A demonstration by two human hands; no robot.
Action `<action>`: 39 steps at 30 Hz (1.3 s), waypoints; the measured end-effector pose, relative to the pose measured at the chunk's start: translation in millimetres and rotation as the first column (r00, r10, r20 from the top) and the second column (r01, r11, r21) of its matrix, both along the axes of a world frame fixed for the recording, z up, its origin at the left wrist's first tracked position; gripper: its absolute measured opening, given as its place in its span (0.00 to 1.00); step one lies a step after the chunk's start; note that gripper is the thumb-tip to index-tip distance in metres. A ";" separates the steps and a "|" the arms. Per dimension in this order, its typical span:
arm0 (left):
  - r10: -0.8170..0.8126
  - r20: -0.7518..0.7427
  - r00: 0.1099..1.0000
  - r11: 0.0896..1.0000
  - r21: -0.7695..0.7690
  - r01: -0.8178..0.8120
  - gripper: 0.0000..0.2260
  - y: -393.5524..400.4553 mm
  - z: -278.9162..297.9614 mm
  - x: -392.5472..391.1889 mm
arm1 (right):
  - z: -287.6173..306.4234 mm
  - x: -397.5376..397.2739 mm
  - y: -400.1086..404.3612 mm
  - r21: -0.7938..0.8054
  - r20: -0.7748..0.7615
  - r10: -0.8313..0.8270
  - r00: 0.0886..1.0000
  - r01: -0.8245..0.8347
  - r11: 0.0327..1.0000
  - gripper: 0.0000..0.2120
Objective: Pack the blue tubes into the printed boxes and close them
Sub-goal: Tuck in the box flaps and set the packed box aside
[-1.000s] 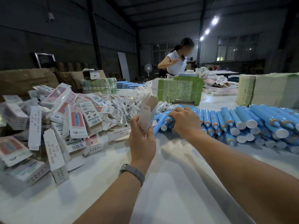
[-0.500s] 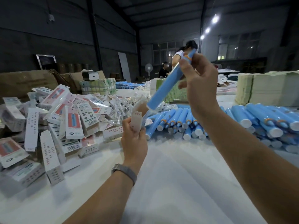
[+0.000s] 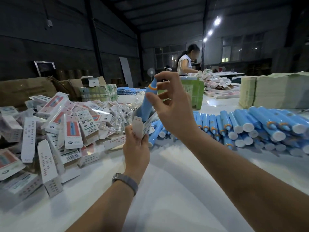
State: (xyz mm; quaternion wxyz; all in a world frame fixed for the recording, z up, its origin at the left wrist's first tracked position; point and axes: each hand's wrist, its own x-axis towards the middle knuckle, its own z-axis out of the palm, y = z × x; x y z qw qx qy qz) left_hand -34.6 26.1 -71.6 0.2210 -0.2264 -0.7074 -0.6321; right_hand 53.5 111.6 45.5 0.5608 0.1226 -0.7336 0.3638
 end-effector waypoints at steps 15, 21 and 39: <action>-0.050 0.120 0.992 0.977 0.214 0.023 0.16 -3.2 4.8 -3.3 | -32.7 -24.4 17.5 0.154 0.164 -0.215 0.963 0.190 0.970 0.11; -0.009 0.110 0.994 0.976 0.217 -0.015 0.16 -3.0 3.9 -3.3 | -38.7 -90.6 52.9 0.370 0.634 -0.459 0.622 0.278 0.887 0.16; -0.026 0.119 0.993 0.982 0.190 0.003 0.15 -1.0 0.2 -12.9 | -52.0 -194.6 36.7 0.635 0.700 -0.678 0.224 0.240 0.734 0.16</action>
